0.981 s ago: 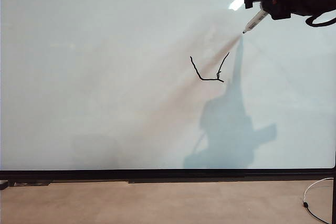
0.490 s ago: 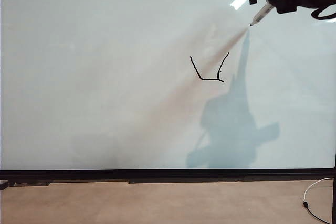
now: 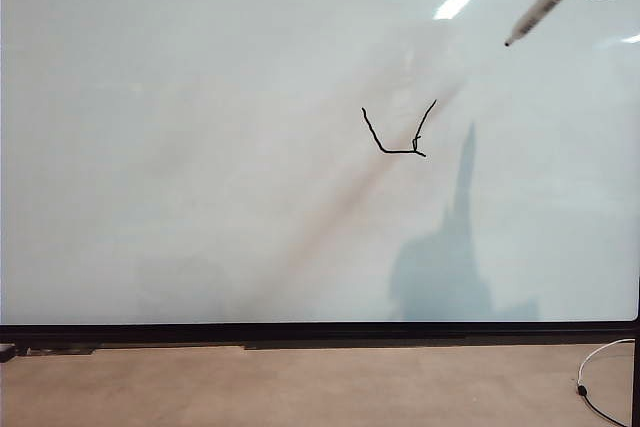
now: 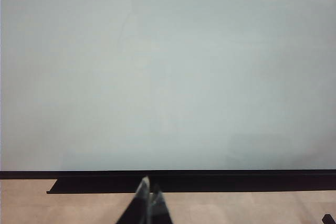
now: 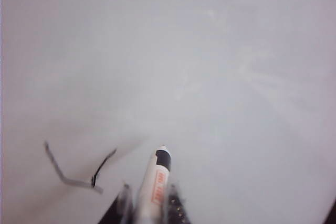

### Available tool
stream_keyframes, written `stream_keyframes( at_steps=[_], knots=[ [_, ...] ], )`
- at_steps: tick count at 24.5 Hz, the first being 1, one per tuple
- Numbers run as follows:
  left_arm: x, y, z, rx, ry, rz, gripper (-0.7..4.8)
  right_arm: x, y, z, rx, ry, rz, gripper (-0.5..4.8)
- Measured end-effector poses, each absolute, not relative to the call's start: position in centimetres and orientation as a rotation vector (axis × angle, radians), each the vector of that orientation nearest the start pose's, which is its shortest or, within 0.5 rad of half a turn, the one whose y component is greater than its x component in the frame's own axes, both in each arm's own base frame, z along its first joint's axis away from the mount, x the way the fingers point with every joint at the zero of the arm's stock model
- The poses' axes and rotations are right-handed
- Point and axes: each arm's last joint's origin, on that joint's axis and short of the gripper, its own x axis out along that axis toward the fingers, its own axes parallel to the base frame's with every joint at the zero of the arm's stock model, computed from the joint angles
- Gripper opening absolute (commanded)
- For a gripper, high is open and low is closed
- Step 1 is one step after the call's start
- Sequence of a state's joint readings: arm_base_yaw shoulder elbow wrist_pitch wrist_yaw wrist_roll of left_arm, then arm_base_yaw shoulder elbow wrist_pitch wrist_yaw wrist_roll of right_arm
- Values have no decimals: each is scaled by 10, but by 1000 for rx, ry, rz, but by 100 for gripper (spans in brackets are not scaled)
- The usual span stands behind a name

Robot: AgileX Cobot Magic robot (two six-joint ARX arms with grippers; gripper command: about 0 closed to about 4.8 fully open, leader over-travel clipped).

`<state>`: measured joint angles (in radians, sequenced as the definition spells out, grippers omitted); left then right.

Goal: Pick up the pen on the shelf to the right of the whiteboard and draw a check mark.

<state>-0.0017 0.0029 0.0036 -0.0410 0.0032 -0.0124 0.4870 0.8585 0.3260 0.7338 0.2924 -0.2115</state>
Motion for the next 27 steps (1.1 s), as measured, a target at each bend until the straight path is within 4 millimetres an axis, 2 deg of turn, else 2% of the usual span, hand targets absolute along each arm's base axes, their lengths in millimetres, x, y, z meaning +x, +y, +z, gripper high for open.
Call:
stream_keyframes(
  at_steps=[5, 21, 27],
  knots=[
    [98, 0, 161, -12, 40, -4, -4, 143, 66, 250, -115, -201, 159, -9],
    [98, 0, 161, -12, 40, -5, -5, 79, 31, 222, -80, -204, 112, -9],
    [98, 0, 161, -12, 41, -4, -5, 79, 29, 213, -79, -149, 72, -9]
  ],
)
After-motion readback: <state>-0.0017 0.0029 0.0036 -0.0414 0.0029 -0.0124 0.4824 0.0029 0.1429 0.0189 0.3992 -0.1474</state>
